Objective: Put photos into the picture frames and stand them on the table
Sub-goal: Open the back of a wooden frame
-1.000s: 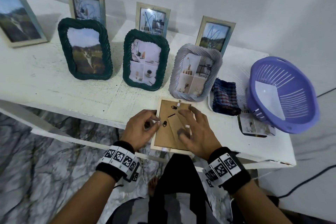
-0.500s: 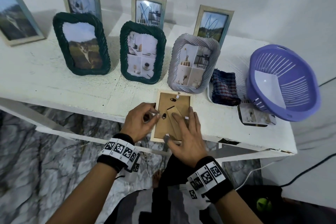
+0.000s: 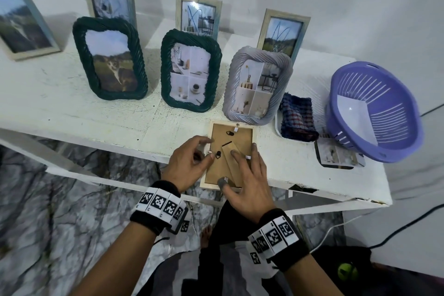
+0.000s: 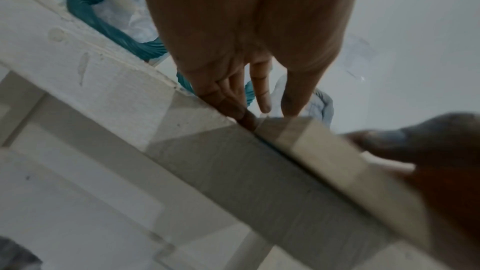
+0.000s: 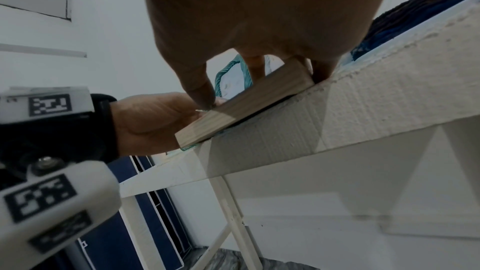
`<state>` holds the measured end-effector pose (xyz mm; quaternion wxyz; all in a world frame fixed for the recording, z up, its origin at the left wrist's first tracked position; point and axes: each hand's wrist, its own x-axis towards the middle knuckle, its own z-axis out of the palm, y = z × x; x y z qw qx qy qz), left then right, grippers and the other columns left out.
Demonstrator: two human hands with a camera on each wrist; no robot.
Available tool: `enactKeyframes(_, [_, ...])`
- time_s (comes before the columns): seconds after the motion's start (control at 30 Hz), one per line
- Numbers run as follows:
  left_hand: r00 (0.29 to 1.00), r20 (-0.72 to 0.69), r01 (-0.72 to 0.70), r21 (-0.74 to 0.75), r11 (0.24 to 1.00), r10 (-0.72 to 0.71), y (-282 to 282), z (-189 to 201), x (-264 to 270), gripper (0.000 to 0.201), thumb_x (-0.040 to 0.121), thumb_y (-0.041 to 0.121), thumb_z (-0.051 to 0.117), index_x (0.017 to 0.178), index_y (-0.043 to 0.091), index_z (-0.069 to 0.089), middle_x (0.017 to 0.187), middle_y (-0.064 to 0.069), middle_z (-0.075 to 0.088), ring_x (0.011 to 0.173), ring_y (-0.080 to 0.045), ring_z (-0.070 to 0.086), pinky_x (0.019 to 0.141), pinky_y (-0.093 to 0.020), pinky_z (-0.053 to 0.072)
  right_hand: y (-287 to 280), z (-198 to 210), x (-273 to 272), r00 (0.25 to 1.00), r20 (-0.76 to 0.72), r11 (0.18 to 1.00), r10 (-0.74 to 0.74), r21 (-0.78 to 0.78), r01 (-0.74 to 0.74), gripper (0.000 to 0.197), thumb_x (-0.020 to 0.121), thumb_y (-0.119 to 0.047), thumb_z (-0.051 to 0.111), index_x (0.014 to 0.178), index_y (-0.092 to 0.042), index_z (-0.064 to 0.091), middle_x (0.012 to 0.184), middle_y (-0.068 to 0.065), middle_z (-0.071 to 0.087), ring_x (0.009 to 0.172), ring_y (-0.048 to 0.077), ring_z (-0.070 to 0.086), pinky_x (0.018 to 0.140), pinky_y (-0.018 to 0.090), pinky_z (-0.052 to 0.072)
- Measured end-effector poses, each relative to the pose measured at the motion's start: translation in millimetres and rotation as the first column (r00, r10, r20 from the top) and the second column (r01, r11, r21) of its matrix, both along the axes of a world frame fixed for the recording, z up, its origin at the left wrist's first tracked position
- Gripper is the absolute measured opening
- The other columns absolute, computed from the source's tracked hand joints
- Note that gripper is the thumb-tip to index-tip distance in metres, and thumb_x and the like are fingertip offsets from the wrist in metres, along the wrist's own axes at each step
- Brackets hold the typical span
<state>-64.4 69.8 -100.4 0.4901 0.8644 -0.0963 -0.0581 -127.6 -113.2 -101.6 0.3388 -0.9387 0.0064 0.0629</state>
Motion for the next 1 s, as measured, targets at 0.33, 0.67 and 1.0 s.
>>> enactKeyframes(0.33, [0.899, -0.433, -0.354, -0.635, 0.687, 0.062, -15.2, 43.3, -13.4, 0.038, 0.101, 0.042, 0.036, 0.123, 0.021, 0.058, 0.122, 0.003, 0.066, 0.105, -0.009, 0.065, 0.075, -0.028, 0.053, -6.0, 36.2, 6.9, 0.996, -0.065, 0.964, -0.058, 0.257, 0.072, 0.078, 0.08, -0.079, 0.038, 0.144, -0.036, 0.03, 0.15, -0.007, 0.035, 0.138, 0.015, 0.031, 0.112, 0.042, 0.032])
enactKeyframes(0.67, [0.894, -0.365, -0.106, -0.736, 0.669, -0.26, -61.5, 70.3, -3.5, 0.051, 0.101, 0.048, 0.024, 0.126, 0.016, 0.054, 0.122, -0.01, 0.068, 0.11, -0.029, 0.067, 0.097, -0.039, 0.051, -54.7, 77.0, 13.8, 0.947, -0.185, 0.704, -0.264, 0.634, 0.32, 0.053, 0.081, -0.066, 0.056, 0.121, -0.03, 0.057, 0.106, -0.006, 0.07, 0.1, 0.012, 0.066, 0.083, 0.038, 0.054])
enactKeyframes(1.0, [0.92, -0.378, -0.091, -0.465, 0.881, -0.105, -71.4, 28.1, -9.4, 0.021, 0.099, 0.037, 0.044, 0.114, 0.034, 0.058, 0.117, -0.001, 0.066, 0.108, -0.019, 0.063, 0.092, -0.037, 0.049, -87.5, 52.9, -4.0, 0.83, -0.308, 0.373, -0.466, 0.782, 0.5, 0.024, 0.098, -0.021, 0.05, 0.118, -0.009, 0.057, 0.099, 0.018, 0.072, 0.078, 0.028, 0.071, 0.061, 0.037, 0.058])
